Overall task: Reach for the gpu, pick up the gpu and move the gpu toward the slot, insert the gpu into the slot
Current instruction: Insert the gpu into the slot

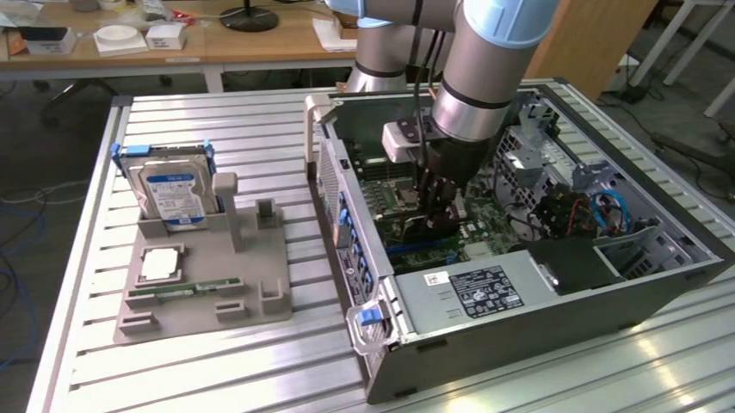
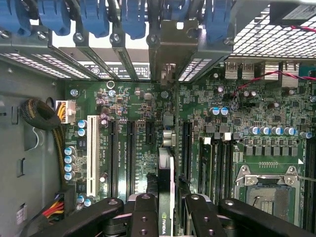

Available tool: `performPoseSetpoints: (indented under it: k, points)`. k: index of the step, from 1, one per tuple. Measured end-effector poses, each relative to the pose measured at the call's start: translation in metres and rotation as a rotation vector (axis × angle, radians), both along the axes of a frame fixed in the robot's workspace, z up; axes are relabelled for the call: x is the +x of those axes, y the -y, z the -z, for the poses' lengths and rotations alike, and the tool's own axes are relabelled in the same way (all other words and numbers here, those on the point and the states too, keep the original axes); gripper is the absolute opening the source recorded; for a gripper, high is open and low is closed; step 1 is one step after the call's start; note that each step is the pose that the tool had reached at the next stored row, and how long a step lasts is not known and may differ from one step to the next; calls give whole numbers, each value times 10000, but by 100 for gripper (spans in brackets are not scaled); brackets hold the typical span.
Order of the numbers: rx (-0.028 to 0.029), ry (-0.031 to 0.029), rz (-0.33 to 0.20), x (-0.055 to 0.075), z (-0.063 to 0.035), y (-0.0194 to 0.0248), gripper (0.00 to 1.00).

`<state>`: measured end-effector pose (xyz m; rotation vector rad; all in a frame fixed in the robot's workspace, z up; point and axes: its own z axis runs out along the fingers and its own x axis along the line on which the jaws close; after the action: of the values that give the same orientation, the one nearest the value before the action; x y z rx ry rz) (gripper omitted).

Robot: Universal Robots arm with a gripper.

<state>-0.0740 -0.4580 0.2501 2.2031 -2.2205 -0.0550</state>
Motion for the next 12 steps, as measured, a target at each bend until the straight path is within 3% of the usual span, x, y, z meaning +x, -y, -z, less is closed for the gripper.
performPoseSetpoints:
  k: [12]
  points:
    - [-1,0,0,0,25,0,26]
